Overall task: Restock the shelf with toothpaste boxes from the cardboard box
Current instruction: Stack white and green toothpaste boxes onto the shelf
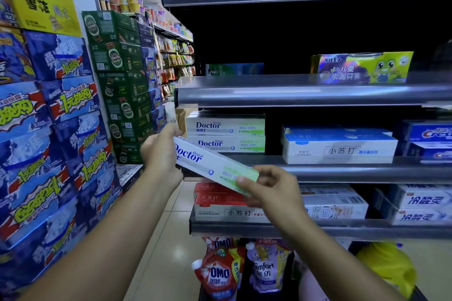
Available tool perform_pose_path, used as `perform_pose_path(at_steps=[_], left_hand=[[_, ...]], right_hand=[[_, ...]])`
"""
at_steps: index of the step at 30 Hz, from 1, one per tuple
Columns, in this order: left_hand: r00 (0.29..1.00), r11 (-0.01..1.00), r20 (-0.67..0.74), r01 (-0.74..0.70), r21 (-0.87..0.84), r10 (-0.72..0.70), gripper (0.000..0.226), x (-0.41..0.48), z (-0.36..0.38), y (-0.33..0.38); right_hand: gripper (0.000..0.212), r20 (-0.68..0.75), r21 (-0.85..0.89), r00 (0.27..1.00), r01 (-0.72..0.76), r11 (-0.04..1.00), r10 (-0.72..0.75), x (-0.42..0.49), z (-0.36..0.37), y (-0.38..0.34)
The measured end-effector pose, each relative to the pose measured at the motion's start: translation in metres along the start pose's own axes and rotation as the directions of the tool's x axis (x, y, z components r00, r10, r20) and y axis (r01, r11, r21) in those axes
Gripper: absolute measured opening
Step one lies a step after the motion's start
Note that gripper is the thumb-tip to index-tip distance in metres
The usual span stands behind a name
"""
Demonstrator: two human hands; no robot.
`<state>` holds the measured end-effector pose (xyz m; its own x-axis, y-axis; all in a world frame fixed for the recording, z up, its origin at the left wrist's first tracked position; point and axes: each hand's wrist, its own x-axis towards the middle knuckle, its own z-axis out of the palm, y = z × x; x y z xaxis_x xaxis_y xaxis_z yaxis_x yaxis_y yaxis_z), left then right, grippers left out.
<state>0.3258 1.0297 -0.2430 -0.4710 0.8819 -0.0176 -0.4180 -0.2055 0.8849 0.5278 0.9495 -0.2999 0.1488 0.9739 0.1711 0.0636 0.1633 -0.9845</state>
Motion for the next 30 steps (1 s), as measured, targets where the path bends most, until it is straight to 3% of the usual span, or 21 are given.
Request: perform_pose_path(at_steps=[2, 6, 10, 14, 17, 22, 24, 25, 28, 30], left_hand=[[0.999, 1.000, 0.029, -0.020, 0.022, 0.019, 0.021, -0.002, 0.003, -0.002], [0.983, 0.976, 0.144, -0.134, 0.173, 0.110, 0.051, -0.005, 0.004, -0.003], [0.972, 0.944, 0.177, -0.200, 0.262, 0.157, 0.040, -0.007, 0.003, -0.002], [0.970, 0.897, 0.191, -0.216, 0.385, 0.152, 0.014, 0.000, -0.002, -0.011], [0.975, 0.851, 0.205, -0.181, 0.494, 0.088, 0.005, 0.007, -0.011, -0.025], [0.957, 0.776, 0.269, -0.249, 0.580, 0.106, 0.004, 0.006, -0.021, -0.027], [0.954, 0.717, 0.251, -0.292, 0.633, 0.167, 0.027, 0.000, -0.026, -0.025], [0.933, 0.641, 0.232, -0.357, 0.680, 0.273, 0.036, -0.004, -0.033, -0.027], [0.718, 0.350, 0.351, -0.632, 0.691, 0.601, 0.026, -0.033, -0.055, -0.042], [0.650, 0.328, 0.424, -0.719, 0.613, 0.631, 0.020, -0.065, -0.069, -0.072]], right_hand=[[0.041, -0.096, 0.016, 0.995, 0.026, 1.000, -0.024, 0.009, -0.005, -0.006], [0.031, -0.242, -0.042, 0.965, 0.090, 0.995, -0.098, 0.033, -0.010, -0.019], [0.019, -0.315, -0.203, 0.929, 0.134, 0.970, -0.194, 0.056, -0.012, -0.034], [0.015, -0.284, -0.385, 0.940, 0.068, 0.920, -0.188, 0.071, -0.010, -0.041], [0.014, -0.211, -0.555, 0.972, -0.035, 0.831, -0.100, 0.076, -0.006, -0.041], [0.011, -0.089, -0.691, 0.996, -0.050, 0.721, -0.016, 0.064, -0.003, -0.042], [0.022, -0.070, -0.674, 0.995, 0.002, 0.739, -0.067, 0.049, -0.010, -0.038], [0.029, -0.069, -0.654, 0.988, 0.060, 0.754, -0.138, 0.038, -0.016, -0.034], [0.048, -0.061, -0.588, 0.936, 0.248, 0.770, -0.348, -0.002, -0.045, -0.019], [0.047, -0.064, -0.530, 0.953, 0.219, 0.819, -0.297, -0.028, -0.072, -0.001]])
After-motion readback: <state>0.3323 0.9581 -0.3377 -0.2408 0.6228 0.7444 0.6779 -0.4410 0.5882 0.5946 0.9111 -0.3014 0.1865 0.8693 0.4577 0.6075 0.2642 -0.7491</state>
